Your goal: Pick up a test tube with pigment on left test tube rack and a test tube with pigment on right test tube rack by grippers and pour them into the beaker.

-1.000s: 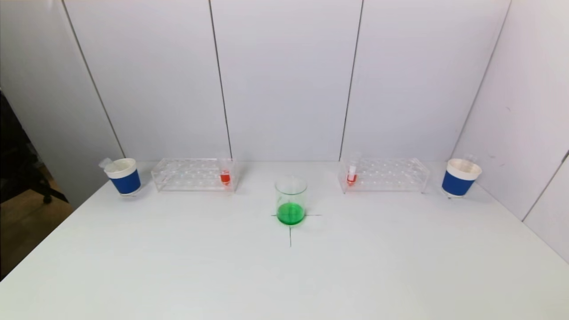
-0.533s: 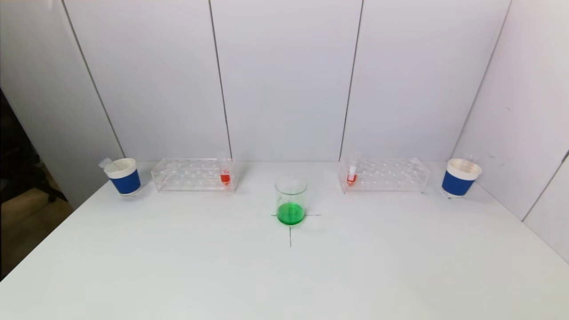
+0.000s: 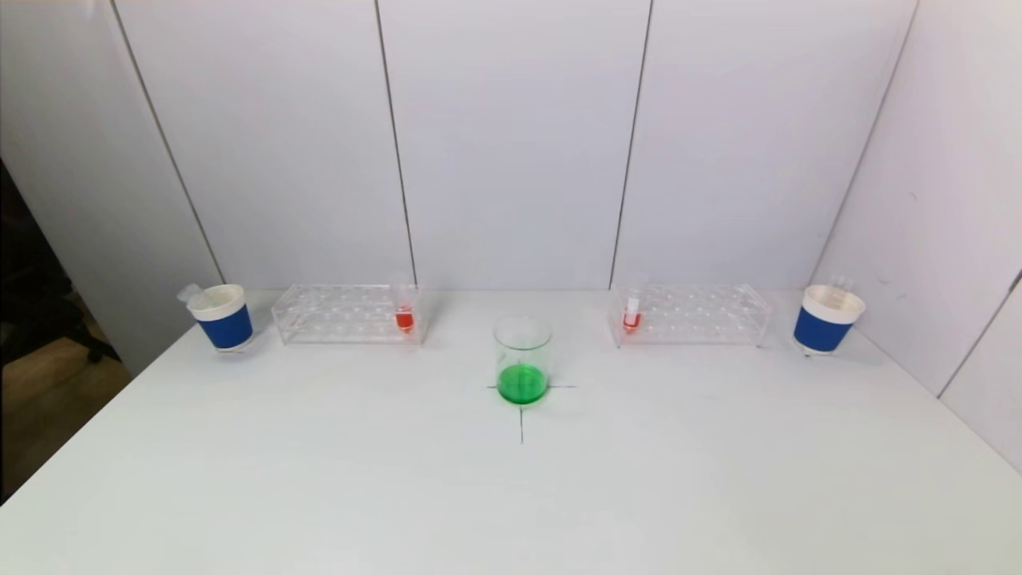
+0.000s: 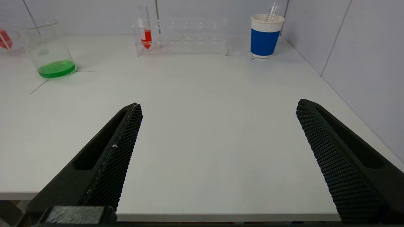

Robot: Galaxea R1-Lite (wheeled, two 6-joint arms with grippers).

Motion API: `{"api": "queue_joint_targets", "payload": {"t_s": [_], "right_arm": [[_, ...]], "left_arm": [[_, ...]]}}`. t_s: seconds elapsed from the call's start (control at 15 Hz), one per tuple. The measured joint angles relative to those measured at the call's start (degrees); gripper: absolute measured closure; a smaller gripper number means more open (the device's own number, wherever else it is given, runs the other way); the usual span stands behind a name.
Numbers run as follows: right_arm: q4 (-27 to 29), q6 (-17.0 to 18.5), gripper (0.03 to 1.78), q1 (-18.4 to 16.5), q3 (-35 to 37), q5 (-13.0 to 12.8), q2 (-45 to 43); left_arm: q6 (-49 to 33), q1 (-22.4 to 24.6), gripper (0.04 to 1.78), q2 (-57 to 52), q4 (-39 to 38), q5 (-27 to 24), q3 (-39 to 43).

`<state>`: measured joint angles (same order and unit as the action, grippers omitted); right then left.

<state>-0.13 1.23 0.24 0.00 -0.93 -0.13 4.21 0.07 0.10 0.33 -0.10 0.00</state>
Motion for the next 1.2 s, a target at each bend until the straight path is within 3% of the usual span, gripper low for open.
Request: {"api": "queue_joint_targets", "payload": {"t_s": [1.2], "right_arm": [[-0.1,1.0,0.04,0.0,0.0,0.0,0.0]], "left_arm": [[0.0,0.0,0.05,0.0,0.0,0.0,0.0]]}}
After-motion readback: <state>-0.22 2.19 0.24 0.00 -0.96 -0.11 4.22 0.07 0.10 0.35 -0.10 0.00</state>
